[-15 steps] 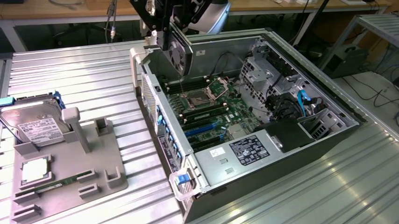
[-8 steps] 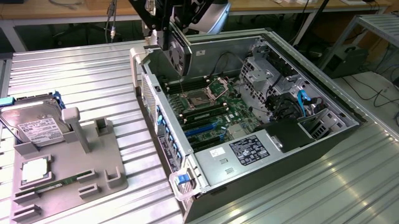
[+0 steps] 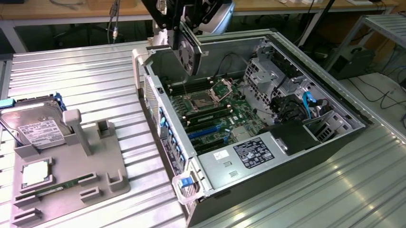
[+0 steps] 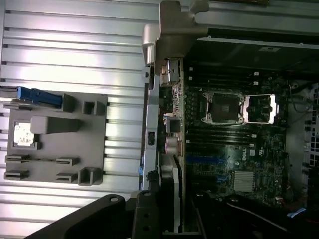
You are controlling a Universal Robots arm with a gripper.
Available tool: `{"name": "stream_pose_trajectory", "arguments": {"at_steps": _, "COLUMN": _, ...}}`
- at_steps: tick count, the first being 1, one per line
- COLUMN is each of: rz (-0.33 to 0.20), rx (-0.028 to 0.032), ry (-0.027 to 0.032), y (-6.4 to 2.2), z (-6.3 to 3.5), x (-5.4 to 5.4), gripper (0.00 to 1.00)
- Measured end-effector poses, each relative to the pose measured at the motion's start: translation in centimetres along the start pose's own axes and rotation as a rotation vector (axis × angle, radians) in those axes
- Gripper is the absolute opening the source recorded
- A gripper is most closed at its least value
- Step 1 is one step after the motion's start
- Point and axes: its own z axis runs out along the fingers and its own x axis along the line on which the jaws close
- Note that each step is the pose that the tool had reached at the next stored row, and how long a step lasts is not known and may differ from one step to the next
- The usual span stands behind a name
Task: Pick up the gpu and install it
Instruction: 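Pick up the gpu and move the gpu toward the slot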
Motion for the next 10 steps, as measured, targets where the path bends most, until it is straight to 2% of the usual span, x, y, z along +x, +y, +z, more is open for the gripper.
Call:
{"name": "stream_pose_trajectory", "arguments": {"at_steps": 2, "rz": 0.011, "rx": 0.0002, "ry": -0.0008, "y": 0.01, "z": 0.02, "x": -1.1, "gripper": 0.28}}
{"name": "stream_pose_trajectory", "arguments": {"at_steps": 4, "rz": 0.016, "rx": 0.0003, "ry": -0.0013, "y": 0.01, "z": 0.03, "x": -1.5, "gripper": 0.28}}
{"name": "stream_pose_trajectory", "arguments": {"at_steps": 10, "rz": 0.042, "rx": 0.0006, "ry": -0.0035, "y": 0.01, "z": 0.04, "x": -1.9, "gripper": 0.28}}
